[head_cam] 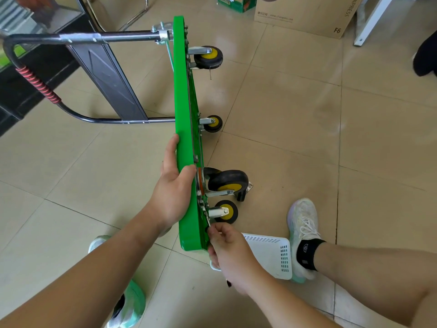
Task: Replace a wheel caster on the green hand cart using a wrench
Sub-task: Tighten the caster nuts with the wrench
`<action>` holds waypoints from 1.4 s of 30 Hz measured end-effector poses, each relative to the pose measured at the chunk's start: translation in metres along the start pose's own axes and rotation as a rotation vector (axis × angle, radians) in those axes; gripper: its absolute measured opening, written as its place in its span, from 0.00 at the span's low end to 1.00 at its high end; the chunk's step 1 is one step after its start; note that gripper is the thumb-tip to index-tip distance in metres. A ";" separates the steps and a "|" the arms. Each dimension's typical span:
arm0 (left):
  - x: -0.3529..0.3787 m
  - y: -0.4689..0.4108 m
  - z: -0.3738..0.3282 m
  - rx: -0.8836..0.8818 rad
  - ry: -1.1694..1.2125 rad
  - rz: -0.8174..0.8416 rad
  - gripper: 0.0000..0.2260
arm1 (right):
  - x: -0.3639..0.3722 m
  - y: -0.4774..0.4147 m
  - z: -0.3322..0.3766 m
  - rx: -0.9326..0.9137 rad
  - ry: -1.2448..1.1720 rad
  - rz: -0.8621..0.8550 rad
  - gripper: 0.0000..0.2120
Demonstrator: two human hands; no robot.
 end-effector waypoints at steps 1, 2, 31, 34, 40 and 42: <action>0.000 0.000 0.000 -0.002 0.000 -0.001 0.33 | 0.002 0.005 0.008 0.038 -0.057 0.008 0.09; 0.000 0.000 0.000 -0.004 0.003 0.001 0.33 | 0.003 0.008 0.016 0.071 -0.094 0.012 0.09; 0.000 0.000 0.001 0.007 0.028 0.014 0.32 | -0.008 -0.041 -0.020 -0.165 0.245 0.096 0.12; 0.001 0.000 0.000 0.012 0.032 0.021 0.32 | -0.007 -0.038 -0.017 -0.161 0.219 0.094 0.11; 0.001 0.001 0.000 0.005 0.018 0.012 0.31 | -0.005 -0.024 -0.011 -0.121 0.220 0.117 0.08; 0.001 0.002 -0.001 0.002 0.016 0.016 0.30 | -0.007 -0.021 -0.013 -0.121 0.262 0.103 0.06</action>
Point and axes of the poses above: each hand's wrist, its own y-axis away from the middle knuckle, its own x-axis out of the palm, z = x × y, the point moved 2 cm from there along -y, towards the middle knuckle, and after that the axes turned 10 degrees about -x, right-handed, at the moved point
